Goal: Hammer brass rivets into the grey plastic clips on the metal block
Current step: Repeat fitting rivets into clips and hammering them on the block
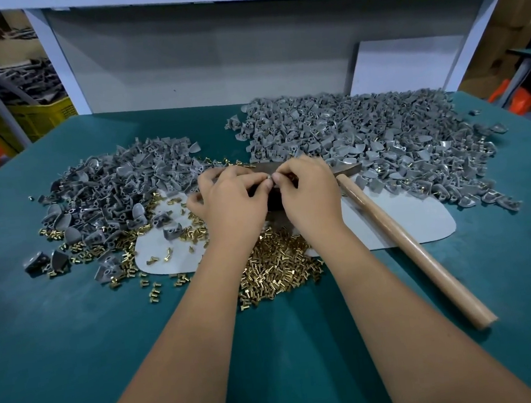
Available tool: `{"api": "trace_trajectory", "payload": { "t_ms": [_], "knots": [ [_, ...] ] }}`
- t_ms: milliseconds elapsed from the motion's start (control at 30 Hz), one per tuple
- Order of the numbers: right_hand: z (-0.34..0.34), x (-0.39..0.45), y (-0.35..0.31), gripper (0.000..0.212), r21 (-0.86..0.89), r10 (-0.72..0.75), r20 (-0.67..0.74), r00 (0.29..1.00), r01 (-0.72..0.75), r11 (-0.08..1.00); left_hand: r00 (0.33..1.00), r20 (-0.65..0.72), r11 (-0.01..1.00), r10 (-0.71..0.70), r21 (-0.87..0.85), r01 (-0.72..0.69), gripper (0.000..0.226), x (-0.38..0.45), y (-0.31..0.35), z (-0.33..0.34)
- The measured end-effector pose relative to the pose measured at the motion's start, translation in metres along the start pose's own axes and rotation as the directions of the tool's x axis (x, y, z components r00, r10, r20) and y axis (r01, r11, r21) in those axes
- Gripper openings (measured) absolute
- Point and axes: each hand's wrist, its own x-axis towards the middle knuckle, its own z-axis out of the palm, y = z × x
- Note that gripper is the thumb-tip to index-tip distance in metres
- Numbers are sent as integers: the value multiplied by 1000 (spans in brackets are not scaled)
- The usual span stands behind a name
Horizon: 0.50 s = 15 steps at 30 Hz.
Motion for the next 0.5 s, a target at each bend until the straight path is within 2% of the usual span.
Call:
{"api": "trace_trajectory", "payload": {
  "t_ms": [67, 133, 167, 233, 267, 367, 467, 500],
  "knots": [
    [-12, 0, 1, 12, -5, 40, -6, 999, -40, 999, 1000, 8, 1000, -6, -4, 6, 17, 0, 0, 0],
    [-30, -1, 12, 15, -233, 79, -126, 989, -107, 966, 1000, 6, 1000, -18, -3, 18, 17, 0, -1, 1],
    [-40, -2, 21, 20, -385, 100, -164, 981, -157, 909, 1000, 5, 1000, -18, 4, 18, 17, -1, -1, 1],
    [-58, -5, 35, 37, -624, 243, -78, 967, -237, 745, 1000, -2, 999, -7, 31, 7, 17, -1, -1, 2],
    [-63, -8, 38, 42, -675, 328, 0, 945, -242, 697, 1000, -10, 999, 1, 46, 0, 18, -1, -1, 2],
    [-64, -8, 38, 35, -690, 411, 107, 905, -230, 687, 999, -30, 998, 11, 63, -9, 17, -2, -1, 3],
    [-63, -2, 30, 8, -598, 408, 93, 908, -277, 752, 999, -40, 997, 13, 75, -10, 18, -3, -1, 3],
    [-64, 1, 29, 14, -567, 409, 66, 910, -303, 766, 999, -45, 996, 14, 83, -10, 18, -4, -1, 3]
  ]
}}
